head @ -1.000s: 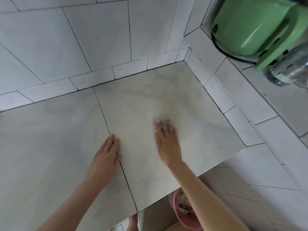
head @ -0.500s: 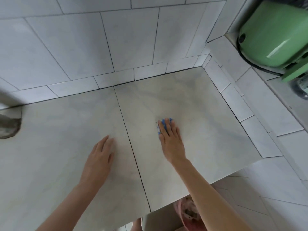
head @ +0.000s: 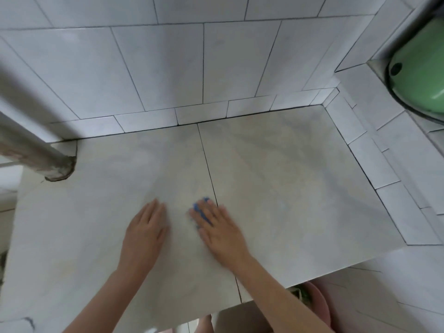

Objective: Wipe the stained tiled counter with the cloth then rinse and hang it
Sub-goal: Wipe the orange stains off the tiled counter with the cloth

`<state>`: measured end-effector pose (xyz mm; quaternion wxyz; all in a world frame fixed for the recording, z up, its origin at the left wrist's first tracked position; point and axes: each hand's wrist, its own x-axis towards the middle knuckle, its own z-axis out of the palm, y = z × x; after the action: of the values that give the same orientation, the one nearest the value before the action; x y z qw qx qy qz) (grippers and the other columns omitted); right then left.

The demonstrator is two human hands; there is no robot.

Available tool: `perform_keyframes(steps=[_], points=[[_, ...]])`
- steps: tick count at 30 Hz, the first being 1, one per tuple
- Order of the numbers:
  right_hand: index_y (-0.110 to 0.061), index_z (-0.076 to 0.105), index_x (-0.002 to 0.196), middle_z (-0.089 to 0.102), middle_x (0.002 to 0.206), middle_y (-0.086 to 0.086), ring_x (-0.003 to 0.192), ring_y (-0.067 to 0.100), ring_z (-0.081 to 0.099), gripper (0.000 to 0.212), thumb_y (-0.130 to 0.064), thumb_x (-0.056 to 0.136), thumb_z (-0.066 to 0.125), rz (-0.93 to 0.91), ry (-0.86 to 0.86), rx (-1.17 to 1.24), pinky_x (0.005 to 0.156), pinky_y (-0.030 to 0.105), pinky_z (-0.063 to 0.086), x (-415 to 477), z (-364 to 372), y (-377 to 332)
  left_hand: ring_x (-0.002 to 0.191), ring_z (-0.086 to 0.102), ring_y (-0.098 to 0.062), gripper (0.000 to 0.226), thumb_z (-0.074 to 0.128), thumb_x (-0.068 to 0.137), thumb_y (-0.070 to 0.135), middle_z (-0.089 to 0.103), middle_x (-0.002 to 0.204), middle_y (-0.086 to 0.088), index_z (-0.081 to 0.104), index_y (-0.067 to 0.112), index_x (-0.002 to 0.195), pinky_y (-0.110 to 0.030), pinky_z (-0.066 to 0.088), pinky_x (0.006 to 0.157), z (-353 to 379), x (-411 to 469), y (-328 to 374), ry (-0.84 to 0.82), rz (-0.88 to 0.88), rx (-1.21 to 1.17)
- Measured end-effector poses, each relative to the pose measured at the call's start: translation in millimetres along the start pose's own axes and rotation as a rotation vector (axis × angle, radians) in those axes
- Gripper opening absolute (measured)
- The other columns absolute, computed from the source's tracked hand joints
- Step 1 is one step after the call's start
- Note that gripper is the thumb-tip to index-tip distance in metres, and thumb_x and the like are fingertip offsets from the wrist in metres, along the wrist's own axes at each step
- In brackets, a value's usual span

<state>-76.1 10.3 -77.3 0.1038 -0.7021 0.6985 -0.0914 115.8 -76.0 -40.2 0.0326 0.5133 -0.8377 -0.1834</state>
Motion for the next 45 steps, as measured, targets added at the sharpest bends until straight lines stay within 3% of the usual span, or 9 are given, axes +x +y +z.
perform_keyframes(steps=[4, 9, 15, 21, 26, 30, 37, 42, 45], points=[[-0.023, 0.027, 0.146, 0.031, 0.152, 0.001, 0.141, 0.022, 0.028, 0.051, -0.035, 0.102, 0.003, 0.229, -0.001, -0.047, 0.110, 0.034, 0.019, 17, -14, 56, 0.130, 0.032, -0.026, 0.072, 0.021, 0.089, 0.058, 0.043, 0.140, -0.014, 0.044, 0.006, 0.133, -0.031, 0.021, 0.106, 9, -17, -21, -0.053, 0.075, 0.067], [-0.016, 0.030, 0.146, 0.029, 0.152, 0.009, 0.141, 0.029, 0.022, 0.055, -0.036, 0.100, 0.006, 0.366, 0.028, 0.008, 0.114, 0.043, 0.023, 46, -12, 45, 0.129, 0.029, -0.022, 0.072, 0.010, 0.093, 0.056, 0.045, 0.139, -0.014, 0.046, 0.007, 0.132, -0.021, 0.010, 0.108, 6, -19, -30, -0.064, 0.123, 0.034], [-0.025, 0.027, 0.147, 0.024, 0.155, 0.000, 0.144, 0.017, 0.010, 0.050, -0.030, 0.098, 0.027, 0.022, -0.011, 0.026, 0.114, 0.033, 0.008, 42, 20, -58, 0.124, 0.048, -0.027, 0.055, 0.032, 0.087, 0.042, 0.048, 0.137, -0.012, 0.051, 0.009, 0.128, -0.029, 0.027, 0.101, 5, -20, -38, -0.095, 0.126, 0.030], [-0.030, 0.017, 0.149, 0.023, 0.155, -0.004, 0.144, 0.013, 0.013, 0.048, -0.034, 0.101, 0.019, -0.203, -0.067, -0.077, 0.115, 0.030, 0.009, 16, 10, -22, 0.127, 0.036, -0.020, 0.050, 0.025, 0.094, 0.042, 0.047, 0.138, -0.009, 0.046, 0.012, 0.130, -0.021, 0.017, 0.107, -2, -30, -50, -0.082, 0.172, -0.008], [-0.031, -0.006, 0.147, 0.009, 0.157, -0.003, 0.144, 0.011, -0.008, 0.055, -0.047, 0.095, -0.009, 0.215, -0.029, -0.080, 0.115, 0.032, 0.006, 40, -15, 54, 0.126, 0.034, -0.017, 0.062, 0.010, 0.097, 0.045, 0.051, 0.135, -0.010, 0.053, 0.010, 0.125, -0.019, 0.015, 0.107, -4, -29, -47, -0.041, 0.182, -0.013], [-0.025, -0.007, 0.148, -0.007, 0.158, 0.000, 0.145, 0.018, -0.013, 0.073, -0.048, 0.079, -0.015, 0.363, -0.069, -0.004, 0.115, 0.032, -0.007, 73, -22, 44, 0.127, 0.043, -0.021, 0.053, 0.024, 0.093, 0.042, 0.049, 0.137, -0.008, 0.053, 0.013, 0.126, -0.025, 0.030, 0.103, -4, -34, -51, -0.034, 0.115, -0.006], [-0.020, 0.034, 0.145, 0.031, 0.152, 0.003, 0.142, 0.026, 0.023, 0.051, -0.034, 0.099, 0.015, 0.003, -0.086, 0.071, 0.113, 0.034, 0.012, 81, 18, -79, 0.126, 0.033, -0.020, 0.067, 0.009, 0.094, 0.051, 0.046, 0.138, -0.013, 0.049, 0.009, 0.128, -0.025, 0.021, 0.104, -9, -49, -78, -0.002, 0.018, -0.029], [-0.027, 0.028, 0.146, 0.029, 0.153, -0.002, 0.143, 0.016, 0.020, 0.047, -0.034, 0.102, 0.011, -0.222, -0.100, 0.023, 0.115, 0.031, 0.013, 44, 21, -101, 0.126, 0.041, -0.024, 0.068, 0.012, 0.093, 0.054, 0.043, 0.141, -0.011, 0.048, 0.010, 0.131, -0.025, 0.025, 0.103, -19, -59, -99, 0.041, -0.048, -0.031], [-0.032, 0.020, 0.148, 0.023, 0.155, -0.006, 0.144, 0.011, 0.012, 0.049, -0.039, 0.101, 0.006, -0.091, -0.095, -0.022, 0.115, 0.028, 0.008, 36, 17, -68, 0.129, 0.040, -0.026, 0.064, 0.023, 0.086, 0.049, 0.038, 0.144, -0.008, 0.046, 0.012, 0.134, -0.032, 0.032, 0.104, -22, -65, -106, 0.074, -0.094, -0.058]])
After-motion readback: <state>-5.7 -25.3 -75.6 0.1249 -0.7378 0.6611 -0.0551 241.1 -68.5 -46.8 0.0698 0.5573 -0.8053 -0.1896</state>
